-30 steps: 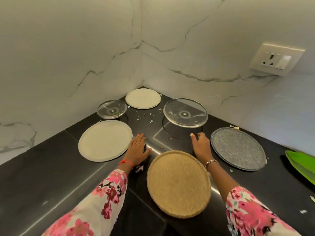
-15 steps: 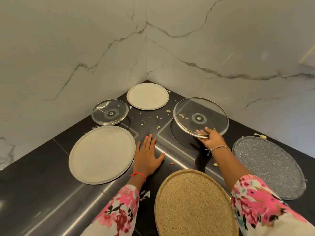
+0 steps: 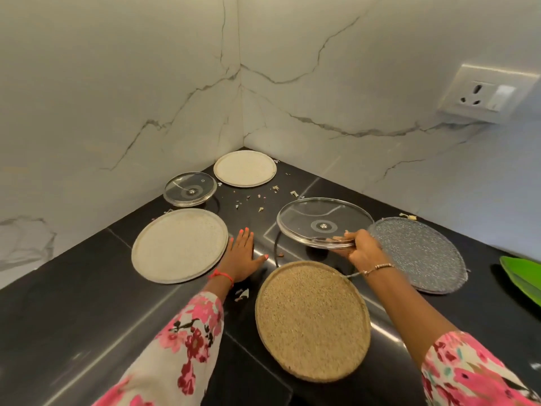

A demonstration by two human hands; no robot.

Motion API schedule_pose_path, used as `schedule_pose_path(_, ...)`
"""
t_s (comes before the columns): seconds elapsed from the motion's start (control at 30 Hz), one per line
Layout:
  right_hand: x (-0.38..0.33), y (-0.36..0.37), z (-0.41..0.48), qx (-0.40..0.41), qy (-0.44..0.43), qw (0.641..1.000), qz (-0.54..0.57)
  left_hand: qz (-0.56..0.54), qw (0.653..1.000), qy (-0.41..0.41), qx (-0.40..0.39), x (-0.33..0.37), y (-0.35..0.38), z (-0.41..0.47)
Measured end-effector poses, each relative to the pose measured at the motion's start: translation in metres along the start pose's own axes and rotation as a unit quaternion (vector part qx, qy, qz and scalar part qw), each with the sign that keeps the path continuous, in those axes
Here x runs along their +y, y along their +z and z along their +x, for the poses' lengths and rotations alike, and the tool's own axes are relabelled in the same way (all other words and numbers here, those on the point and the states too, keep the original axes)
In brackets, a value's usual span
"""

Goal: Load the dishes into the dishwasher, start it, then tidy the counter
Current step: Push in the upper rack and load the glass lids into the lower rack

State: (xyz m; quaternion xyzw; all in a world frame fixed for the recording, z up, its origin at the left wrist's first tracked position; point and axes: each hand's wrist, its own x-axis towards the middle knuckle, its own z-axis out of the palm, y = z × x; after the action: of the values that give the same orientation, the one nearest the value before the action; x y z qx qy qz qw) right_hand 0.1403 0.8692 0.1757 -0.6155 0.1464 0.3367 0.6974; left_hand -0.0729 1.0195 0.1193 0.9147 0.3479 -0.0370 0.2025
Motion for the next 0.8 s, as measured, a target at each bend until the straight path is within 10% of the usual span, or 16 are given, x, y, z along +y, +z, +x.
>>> schedule_pose_path(0.57,0.125,-0.260,-0.256,-0.102,-0.042,0.994,-0.025,-0.041,0.985,0.017,0.169,0.073,0.131,-0.374)
schedule_pose_path(0.8,0.252,-0.436,-0.382,-0.061,-0.039,0.997,-0.031,-0.049,0.995,0.032,0.075,0.081,0.254,-0.540)
